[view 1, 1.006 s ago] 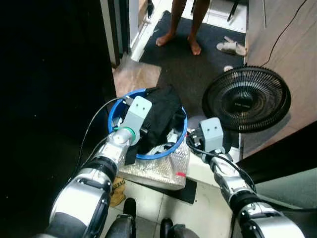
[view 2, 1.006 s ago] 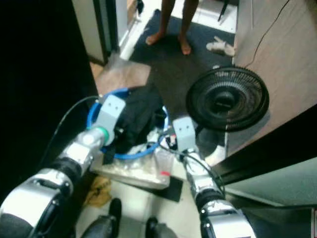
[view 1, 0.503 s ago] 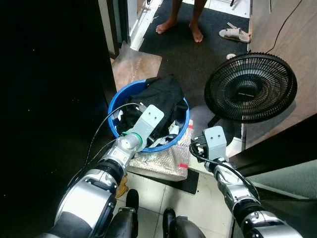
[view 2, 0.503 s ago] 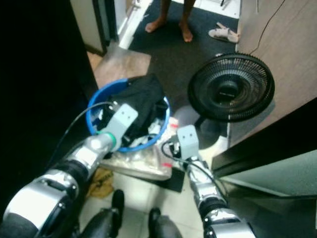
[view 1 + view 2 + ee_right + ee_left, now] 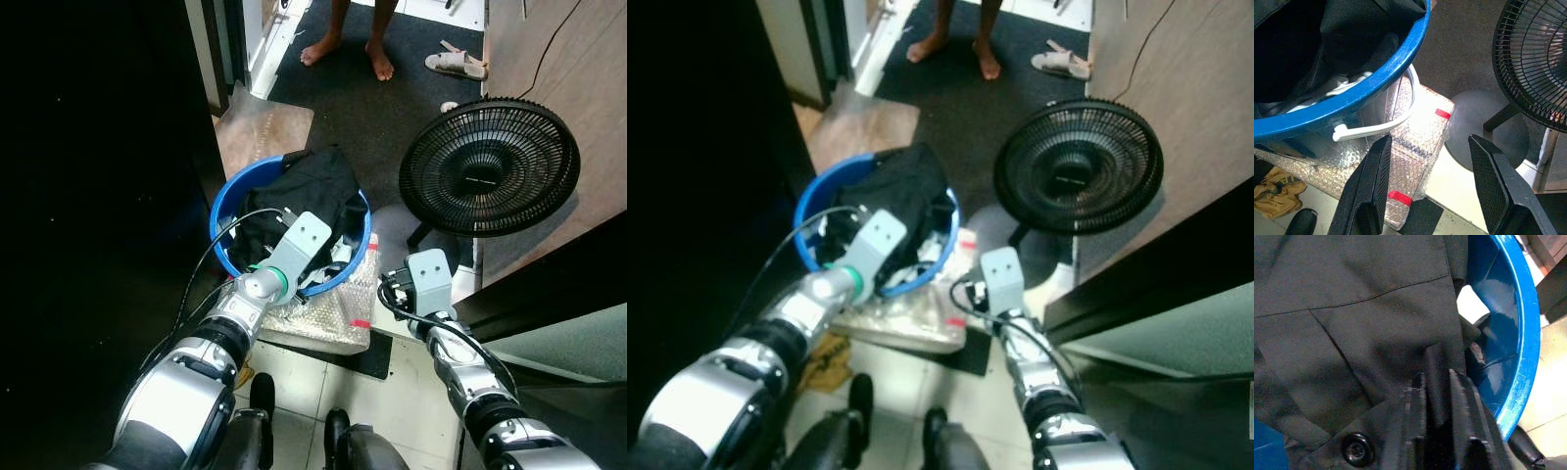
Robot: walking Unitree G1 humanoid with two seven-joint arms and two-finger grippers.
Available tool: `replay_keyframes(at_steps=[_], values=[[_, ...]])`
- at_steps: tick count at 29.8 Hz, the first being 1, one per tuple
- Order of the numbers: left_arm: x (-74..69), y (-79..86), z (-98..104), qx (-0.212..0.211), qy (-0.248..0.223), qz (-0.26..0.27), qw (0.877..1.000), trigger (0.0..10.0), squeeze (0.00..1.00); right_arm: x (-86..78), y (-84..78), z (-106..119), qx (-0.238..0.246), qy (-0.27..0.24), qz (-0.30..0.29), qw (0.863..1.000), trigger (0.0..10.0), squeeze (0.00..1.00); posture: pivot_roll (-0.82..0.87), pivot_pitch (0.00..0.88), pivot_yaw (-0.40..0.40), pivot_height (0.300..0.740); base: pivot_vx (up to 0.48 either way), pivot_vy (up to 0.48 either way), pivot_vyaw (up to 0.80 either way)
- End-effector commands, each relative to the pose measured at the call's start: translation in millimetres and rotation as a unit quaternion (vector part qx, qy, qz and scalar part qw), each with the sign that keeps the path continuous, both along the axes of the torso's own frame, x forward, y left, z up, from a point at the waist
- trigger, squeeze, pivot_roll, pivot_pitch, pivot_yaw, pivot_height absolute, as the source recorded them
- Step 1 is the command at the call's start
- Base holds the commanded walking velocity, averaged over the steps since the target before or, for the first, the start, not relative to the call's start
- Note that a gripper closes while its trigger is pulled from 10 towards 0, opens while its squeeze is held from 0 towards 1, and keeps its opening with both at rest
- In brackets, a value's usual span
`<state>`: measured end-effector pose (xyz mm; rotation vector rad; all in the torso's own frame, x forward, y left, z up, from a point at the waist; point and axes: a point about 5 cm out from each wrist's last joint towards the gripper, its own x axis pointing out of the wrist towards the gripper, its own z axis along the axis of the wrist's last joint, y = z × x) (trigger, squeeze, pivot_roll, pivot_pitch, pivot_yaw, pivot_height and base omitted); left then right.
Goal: Clothes washing
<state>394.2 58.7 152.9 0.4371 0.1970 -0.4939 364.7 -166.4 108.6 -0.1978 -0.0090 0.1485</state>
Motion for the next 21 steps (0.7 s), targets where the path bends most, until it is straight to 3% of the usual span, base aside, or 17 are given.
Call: replay_keyframes(at_steps=[1,13,15,18,19,20,21], values=[[-9.2,-2.2,-22,-0.005,0.038,-0.009,0.999,0.0,0.00,-7.9,-4.9,-15,0.001,0.024,-0.008,1.000,10.0,0.00,-0.02,0.549,0.017,0.740,0.000,0.000,0.00],[-6.1,0.3,-15,-0.016,0.024,-0.008,1.000,0.0,0.00,-7.1,-3.5,-15,0.000,0.026,-0.008,1.000,10.0,0.00,-0.02,0.524,0.021,0.740,0.000,0.000,0.00],[-4.6,1.2,-10,-0.014,0.007,-0.014,1.000,0.0,0.00,-7.0,-3.4,-14,0.001,0.025,-0.009,1.000,10.0,0.00,-0.02,0.510,0.026,0.740,0.000,0.000,0.00],[-2.3,-2.6,21,-0.014,-0.104,-0.068,0.992,0.0,0.00,-5.1,0.4,-8,0.017,0.004,-0.010,1.000,10.0,0.00,0.00,0.469,0.036,0.740,0.000,0.000,0.00],[-4.7,-4.6,36,-0.038,-0.146,-0.086,0.985,7.3,0.00,-4.4,3.8,-3,0.030,-0.013,-0.008,0.999,10.0,0.00,0.01,0.443,0.041,0.740,0.000,0.000,0.00],[-4.7,-4.6,36,-0.038,-0.146,-0.086,0.985,7.3,0.00,-4.4,3.8,-3,0.030,-0.013,-0.008,0.999,10.0,0.00,0.01,0.443,0.041,0.740,0.000,0.000,0.00],[-8.6,-5.1,50,-0.066,-0.176,-0.096,0.977,10.0,0.00,-4.2,8.5,3,0.044,-0.032,-0.004,0.999,10.0,0.00,0.01,0.431,0.042,0.740,0.000,0.000,0.00]])
